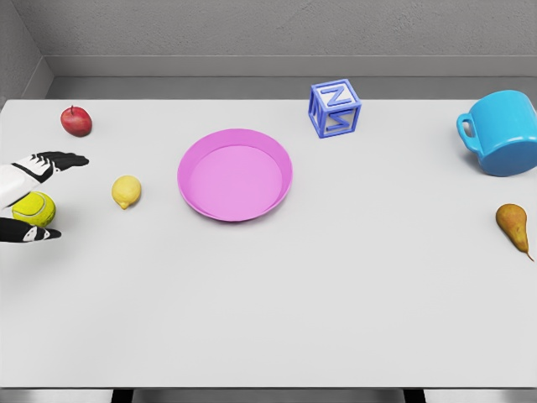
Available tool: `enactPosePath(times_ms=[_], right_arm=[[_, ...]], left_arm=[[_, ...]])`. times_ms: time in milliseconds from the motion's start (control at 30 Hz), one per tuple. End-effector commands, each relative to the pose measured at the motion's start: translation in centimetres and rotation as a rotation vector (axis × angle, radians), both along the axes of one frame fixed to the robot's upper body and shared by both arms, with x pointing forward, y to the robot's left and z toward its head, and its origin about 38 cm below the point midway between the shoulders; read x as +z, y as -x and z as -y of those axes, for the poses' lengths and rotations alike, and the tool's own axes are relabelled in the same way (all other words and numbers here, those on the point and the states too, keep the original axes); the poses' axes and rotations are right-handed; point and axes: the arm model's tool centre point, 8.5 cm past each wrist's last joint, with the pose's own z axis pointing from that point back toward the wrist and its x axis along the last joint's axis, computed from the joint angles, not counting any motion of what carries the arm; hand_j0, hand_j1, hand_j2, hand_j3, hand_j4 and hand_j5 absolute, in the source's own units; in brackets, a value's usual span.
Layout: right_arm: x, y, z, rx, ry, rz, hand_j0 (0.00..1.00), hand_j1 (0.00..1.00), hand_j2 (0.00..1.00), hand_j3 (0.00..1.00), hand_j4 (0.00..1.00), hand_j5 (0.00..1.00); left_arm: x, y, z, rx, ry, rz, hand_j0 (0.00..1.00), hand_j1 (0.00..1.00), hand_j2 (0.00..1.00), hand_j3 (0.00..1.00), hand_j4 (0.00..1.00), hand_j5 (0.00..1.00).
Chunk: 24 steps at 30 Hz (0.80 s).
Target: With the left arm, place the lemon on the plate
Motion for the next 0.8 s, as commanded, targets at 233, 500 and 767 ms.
enactPosePath(times_ms=[233,500,767], right_arm=[[0.0,-0.1,0.0,0.002,-0.001,0.002,1.00,1.00,1.00,1.00,1.00,1.00],[0.0,-0.1,0.0,0.002,-0.001,0.002,1.00,1.00,1.00,1.00,1.00,1.00],[0.0,-0.1,0.0,0.002,-0.001,0.002,1.00,1.00,1.00,1.00,1.00,1.00]], left_arm=[[0.1,0.0,-0.2,0.000,-0.009,-0.012,1.00,1.00,1.00,1.00,1.00,1.00],[-1.4,-3.6,2.1,-0.119,-0.121,-0.122,1.00,1.00,1.00,1.00,1.00,1.00],[-1.9,-6.6,3.6,-0.165,-0.241,-0.152,1.00,1.00,1.00,1.00,1.00,1.00]])
